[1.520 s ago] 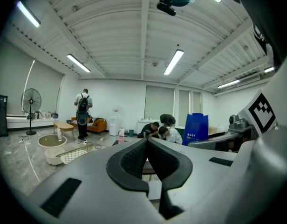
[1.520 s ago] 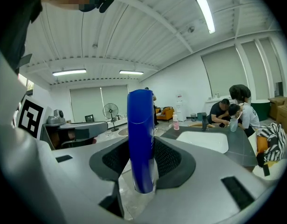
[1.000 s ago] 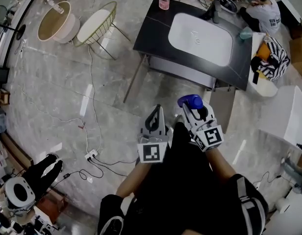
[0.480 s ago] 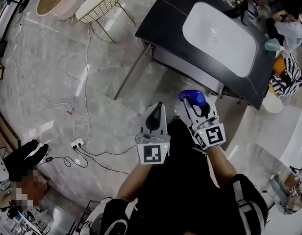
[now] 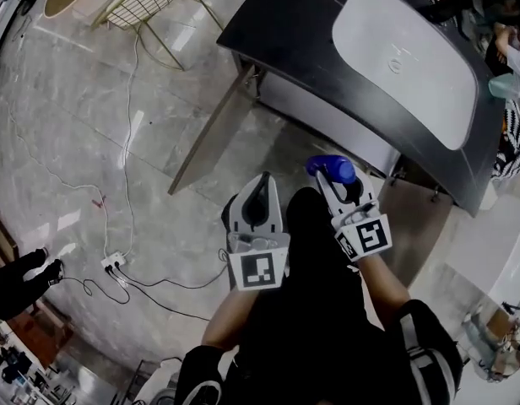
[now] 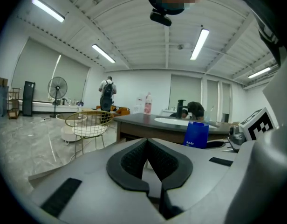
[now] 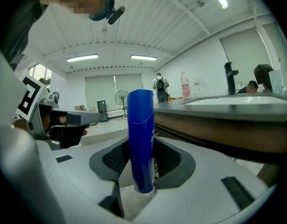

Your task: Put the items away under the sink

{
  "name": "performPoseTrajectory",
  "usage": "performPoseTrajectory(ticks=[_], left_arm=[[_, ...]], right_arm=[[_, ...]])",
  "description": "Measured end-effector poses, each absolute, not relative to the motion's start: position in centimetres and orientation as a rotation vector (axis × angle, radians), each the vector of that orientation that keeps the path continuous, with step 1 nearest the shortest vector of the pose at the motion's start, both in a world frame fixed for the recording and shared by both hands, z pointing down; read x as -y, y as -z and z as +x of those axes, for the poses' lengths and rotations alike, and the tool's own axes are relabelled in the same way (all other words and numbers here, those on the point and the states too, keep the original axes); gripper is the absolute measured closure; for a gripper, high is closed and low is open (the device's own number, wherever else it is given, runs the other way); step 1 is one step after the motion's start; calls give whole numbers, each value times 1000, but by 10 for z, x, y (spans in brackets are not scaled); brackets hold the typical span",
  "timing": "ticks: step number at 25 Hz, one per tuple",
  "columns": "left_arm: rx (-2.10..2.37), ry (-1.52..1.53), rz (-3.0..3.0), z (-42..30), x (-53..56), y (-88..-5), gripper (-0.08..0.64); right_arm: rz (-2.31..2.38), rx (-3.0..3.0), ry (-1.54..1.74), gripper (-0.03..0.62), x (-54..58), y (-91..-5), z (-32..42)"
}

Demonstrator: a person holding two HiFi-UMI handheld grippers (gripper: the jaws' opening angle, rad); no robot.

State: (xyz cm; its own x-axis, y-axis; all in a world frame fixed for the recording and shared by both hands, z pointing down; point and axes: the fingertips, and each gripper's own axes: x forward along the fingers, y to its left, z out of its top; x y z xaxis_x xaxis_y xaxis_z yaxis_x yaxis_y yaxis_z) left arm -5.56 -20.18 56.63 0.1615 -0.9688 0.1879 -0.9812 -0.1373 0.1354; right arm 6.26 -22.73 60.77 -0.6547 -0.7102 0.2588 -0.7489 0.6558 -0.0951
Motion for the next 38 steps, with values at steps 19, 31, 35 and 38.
performPoseTrajectory(ticks=[19,31,35,38], left_arm=[[1890,90,2363,-39,214,-718,545],[1819,125,2460,-26,208,-716,545],[1817,128,2467,-25,209,-724,545],[1816,131,2457,-23,207,-726,545]], right_arm=[[1276,2668,-214,439,263,-797,82],[1302,2668,-90,439,295,-813,79],[1299,2637,-58,439,310,-828,81],[1307,2623,-57,439,320,-841,86]])
